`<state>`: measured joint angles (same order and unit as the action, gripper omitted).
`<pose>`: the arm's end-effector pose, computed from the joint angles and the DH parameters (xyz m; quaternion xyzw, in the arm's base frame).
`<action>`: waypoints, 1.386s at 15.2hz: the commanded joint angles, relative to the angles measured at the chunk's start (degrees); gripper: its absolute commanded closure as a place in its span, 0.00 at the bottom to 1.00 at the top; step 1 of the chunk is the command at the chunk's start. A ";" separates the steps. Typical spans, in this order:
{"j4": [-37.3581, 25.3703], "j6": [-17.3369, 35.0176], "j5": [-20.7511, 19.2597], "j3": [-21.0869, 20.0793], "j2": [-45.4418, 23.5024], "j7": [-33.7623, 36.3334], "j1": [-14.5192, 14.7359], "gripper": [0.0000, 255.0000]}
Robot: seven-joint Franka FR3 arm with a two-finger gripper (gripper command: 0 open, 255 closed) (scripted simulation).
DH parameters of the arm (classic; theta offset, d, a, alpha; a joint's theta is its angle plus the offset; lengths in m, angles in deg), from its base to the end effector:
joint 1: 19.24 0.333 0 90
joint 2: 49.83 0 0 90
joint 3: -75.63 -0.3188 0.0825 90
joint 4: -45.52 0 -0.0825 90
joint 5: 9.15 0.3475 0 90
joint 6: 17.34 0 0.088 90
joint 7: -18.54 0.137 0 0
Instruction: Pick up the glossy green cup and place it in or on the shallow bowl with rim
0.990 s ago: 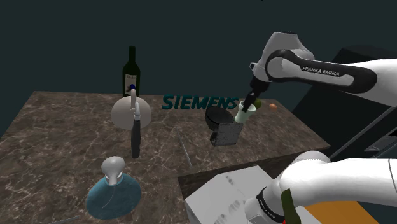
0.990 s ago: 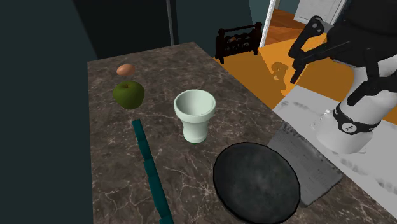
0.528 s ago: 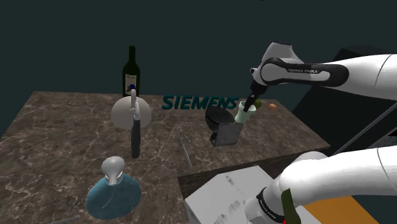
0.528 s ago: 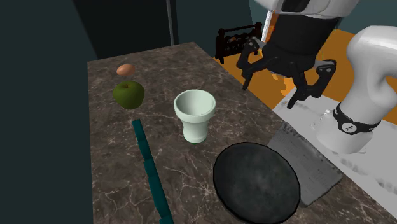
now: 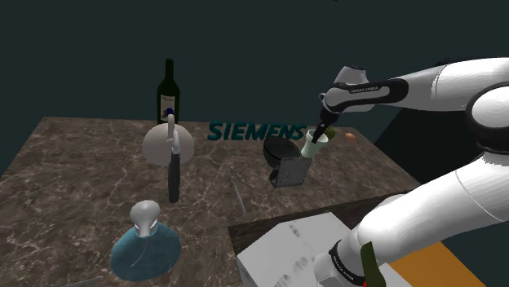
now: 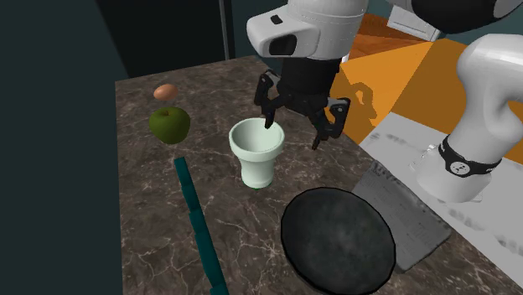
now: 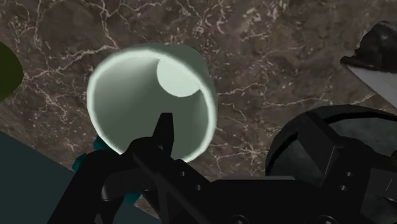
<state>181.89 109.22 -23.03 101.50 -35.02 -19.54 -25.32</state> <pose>0.3648 -0.2473 0.4104 0.9904 0.1267 0.0038 0.0557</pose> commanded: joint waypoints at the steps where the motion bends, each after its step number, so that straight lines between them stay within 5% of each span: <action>1: -1.37 2.16 1.20 1.82 -3.19 -2.82 -0.14 0.00; 9: 0.97 8.53 2.58 2.94 -7.40 -4.01 -0.11 0.00; 16: 0.97 8.52 2.58 2.93 -7.40 -4.01 -0.12 0.00; 17: 0.97 8.52 2.58 2.93 -7.40 -4.01 -0.12 1.00; 21: 0.96 8.52 2.58 2.93 -7.40 -4.01 -0.11 1.00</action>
<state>182.80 117.74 -20.48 104.41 -42.35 -23.53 -25.44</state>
